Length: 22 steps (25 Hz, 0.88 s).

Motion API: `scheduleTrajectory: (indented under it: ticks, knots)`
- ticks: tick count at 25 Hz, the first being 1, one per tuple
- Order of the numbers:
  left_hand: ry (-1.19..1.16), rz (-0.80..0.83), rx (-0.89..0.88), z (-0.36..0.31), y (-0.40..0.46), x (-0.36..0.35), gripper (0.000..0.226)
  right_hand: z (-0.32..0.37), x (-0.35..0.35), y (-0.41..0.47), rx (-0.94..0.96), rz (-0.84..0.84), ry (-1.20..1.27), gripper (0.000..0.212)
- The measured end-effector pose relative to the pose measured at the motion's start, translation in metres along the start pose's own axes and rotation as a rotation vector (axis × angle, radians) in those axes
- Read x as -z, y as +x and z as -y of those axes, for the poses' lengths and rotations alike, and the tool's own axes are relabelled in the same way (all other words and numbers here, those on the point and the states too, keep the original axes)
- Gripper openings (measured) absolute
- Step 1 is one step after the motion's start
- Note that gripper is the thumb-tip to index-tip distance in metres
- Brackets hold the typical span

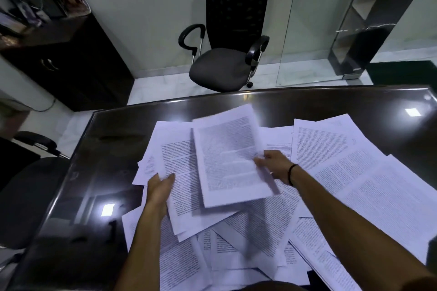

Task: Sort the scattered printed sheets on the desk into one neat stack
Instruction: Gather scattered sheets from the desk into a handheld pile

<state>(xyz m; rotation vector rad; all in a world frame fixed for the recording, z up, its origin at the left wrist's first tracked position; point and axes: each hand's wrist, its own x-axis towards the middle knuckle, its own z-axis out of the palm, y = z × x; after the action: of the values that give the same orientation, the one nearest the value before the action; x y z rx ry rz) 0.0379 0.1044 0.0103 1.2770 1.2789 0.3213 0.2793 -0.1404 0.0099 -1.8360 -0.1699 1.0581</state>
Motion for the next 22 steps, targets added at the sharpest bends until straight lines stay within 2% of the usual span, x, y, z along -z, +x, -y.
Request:
scheduleTrajectory:
  ticks: [3, 7, 10, 11, 13, 15, 16, 19, 22]
  knots:
    - [-0.082, 0.151, 0.031, 0.000, -0.024, -0.009, 0.022, -0.017, -0.042, -0.015, 0.083, 0.018, -0.154, 0.008]
    - [-0.179, 0.176, 0.059, 0.015, -0.046, -0.013, 0.028, -0.045, -0.076, -0.033, 0.079, 0.010, -0.136, 0.021]
    - [-0.021, 0.204, 0.040, 0.041, -0.050, -0.010, 0.035, -0.064, -0.082, -0.043, 0.037, 0.030, -0.217, 0.028]
    - [0.053, 0.150, 0.003, 0.049, -0.053, -0.009, 0.035, -0.070, -0.082, -0.047, 0.005, 0.000, -0.256, 0.031]
    - [0.096, 0.072, -0.007, 0.059, -0.054, -0.003, 0.036, -0.086, -0.077, -0.057, -0.113, -0.215, -0.436, 0.045]
    - [0.109, 0.045, 0.003, 0.061, -0.053, 0.006, 0.035, -0.104, -0.070, -0.071, -0.257, -0.428, -0.643, 0.069]
    - [0.116, 0.036, 0.009, 0.060, -0.051, 0.009, 0.036, -0.111, -0.066, -0.077, -0.308, -0.469, -0.658, 0.083]
    - [0.106, 0.018, -0.004, 0.056, -0.045, 0.018, 0.036, -0.130, -0.060, -0.084, -0.367, -0.479, -0.484, 0.115]
    - [0.098, 0.022, -0.023, 0.052, -0.044, 0.019, 0.035, -0.131, -0.056, -0.083, -0.311, -0.521, -0.272, 0.126]
